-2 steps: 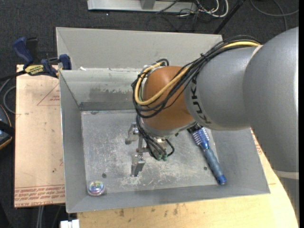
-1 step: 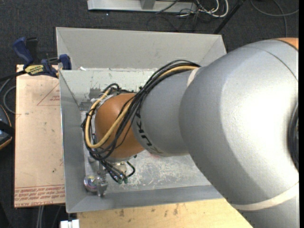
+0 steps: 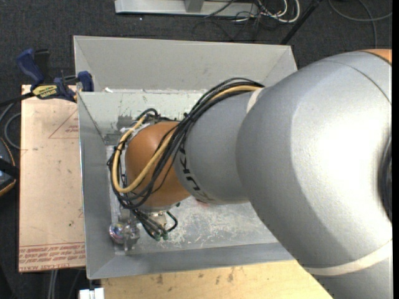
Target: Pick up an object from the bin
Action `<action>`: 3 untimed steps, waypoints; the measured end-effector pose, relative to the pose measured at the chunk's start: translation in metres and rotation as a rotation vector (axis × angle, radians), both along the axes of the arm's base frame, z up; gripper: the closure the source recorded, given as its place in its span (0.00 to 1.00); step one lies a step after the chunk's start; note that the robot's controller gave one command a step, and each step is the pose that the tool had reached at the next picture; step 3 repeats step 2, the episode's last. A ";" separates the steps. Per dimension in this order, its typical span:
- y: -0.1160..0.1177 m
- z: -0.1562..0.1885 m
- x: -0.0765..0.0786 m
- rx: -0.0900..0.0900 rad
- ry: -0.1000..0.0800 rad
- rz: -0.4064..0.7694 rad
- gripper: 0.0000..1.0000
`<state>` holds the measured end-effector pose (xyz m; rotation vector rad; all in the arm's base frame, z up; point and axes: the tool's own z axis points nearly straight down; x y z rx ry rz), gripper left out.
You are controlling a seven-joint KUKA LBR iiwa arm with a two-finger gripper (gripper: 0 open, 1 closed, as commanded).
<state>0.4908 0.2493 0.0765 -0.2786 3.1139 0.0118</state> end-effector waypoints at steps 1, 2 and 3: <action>-0.010 0.117 0.006 -0.005 0.004 0.038 1.00; -0.022 0.165 0.022 -0.010 0.006 0.399 1.00; -0.022 0.165 0.022 -0.010 0.006 0.399 1.00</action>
Offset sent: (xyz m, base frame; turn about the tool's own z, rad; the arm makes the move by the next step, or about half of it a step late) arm 0.0040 -0.0107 0.1122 -0.0392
